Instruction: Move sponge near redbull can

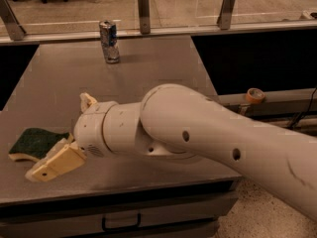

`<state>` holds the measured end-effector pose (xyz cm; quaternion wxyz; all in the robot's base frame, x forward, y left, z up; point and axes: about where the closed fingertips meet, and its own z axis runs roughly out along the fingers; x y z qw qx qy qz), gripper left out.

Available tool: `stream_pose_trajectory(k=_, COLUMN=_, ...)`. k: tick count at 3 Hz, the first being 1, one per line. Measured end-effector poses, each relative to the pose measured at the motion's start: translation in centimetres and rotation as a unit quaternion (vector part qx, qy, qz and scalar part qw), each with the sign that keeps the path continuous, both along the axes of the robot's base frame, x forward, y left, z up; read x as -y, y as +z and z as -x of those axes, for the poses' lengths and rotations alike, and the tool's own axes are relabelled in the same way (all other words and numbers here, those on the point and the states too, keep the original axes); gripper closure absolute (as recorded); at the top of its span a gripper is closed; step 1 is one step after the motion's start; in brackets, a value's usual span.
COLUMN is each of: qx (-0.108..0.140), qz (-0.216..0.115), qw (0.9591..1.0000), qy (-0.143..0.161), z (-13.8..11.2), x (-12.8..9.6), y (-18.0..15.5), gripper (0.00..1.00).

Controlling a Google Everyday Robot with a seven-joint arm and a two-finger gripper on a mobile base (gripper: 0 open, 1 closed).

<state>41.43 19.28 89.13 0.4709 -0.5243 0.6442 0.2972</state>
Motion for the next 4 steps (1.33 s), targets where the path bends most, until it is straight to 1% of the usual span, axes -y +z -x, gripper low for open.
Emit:
stream_pose_trajectory(k=1, qx=0.015, qz=-0.033, qw=0.9989, qy=0.03, z=0.1, x=-3.2, y=-0.9, gripper=0.0)
stream_pose_trajectory(k=2, qx=0.016, qz=-0.049, qw=0.9969, qy=0.058, z=0.8, x=-5.2, y=-2.0, gripper=0.0)
stream_pose_trajectory(k=3, qx=0.01, qz=-0.025, qw=0.9969, qy=0.074, z=1.6, x=-6.0, y=-3.9, gripper=0.0)
stream_pose_trajectory(k=4, qx=-0.003, qz=-0.005, qw=0.998, qy=0.063, z=1.1, x=-5.2, y=-5.6, gripper=0.18)
